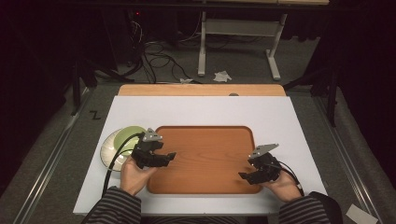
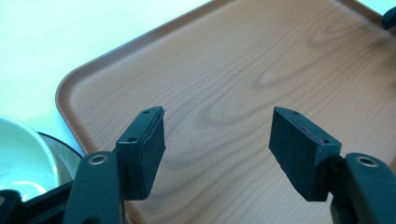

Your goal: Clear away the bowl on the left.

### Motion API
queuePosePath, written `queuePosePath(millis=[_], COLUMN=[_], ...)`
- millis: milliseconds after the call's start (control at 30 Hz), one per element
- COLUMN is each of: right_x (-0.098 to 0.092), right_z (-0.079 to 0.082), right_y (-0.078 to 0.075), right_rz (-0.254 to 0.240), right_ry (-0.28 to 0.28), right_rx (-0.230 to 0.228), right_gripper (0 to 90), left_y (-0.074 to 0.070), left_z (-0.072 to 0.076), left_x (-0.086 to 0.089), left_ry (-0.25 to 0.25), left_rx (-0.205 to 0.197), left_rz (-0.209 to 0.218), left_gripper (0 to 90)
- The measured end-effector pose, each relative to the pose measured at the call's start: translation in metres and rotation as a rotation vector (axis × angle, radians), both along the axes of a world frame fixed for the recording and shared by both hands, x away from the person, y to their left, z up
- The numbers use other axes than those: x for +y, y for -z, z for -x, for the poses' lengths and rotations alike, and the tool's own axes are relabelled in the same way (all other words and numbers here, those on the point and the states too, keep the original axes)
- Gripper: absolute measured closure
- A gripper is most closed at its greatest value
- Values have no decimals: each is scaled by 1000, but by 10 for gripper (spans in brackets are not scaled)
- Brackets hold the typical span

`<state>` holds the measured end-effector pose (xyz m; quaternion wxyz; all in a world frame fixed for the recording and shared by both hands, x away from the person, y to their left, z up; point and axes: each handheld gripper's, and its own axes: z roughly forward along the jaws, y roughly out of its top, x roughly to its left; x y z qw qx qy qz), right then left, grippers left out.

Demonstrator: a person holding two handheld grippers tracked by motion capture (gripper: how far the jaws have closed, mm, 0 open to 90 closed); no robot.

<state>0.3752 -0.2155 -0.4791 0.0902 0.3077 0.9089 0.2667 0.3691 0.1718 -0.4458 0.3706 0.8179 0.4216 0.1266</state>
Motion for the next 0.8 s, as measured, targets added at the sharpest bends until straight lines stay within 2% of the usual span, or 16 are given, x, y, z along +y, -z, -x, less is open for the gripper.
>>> queuePosePath(millis=[133,600,733,800], right_x=[1,0,0,0], right_z=[1,0,0,0], right_y=[0,0,0,0], right_rz=[3,4,3,2], right_ry=[-1,-10,-1,0], right_rx=[0,-3,4,4], right_gripper=[357,357,357,357], left_y=[0,-3,-2,-3], left_z=[-1,-1,-2,-3], left_x=[2,11,16,18], left_ry=[1,-42,-60,-67], left_rx=[22,9,27,26], left_rz=[23,37,72,74], left_gripper=[363,372,376,378])
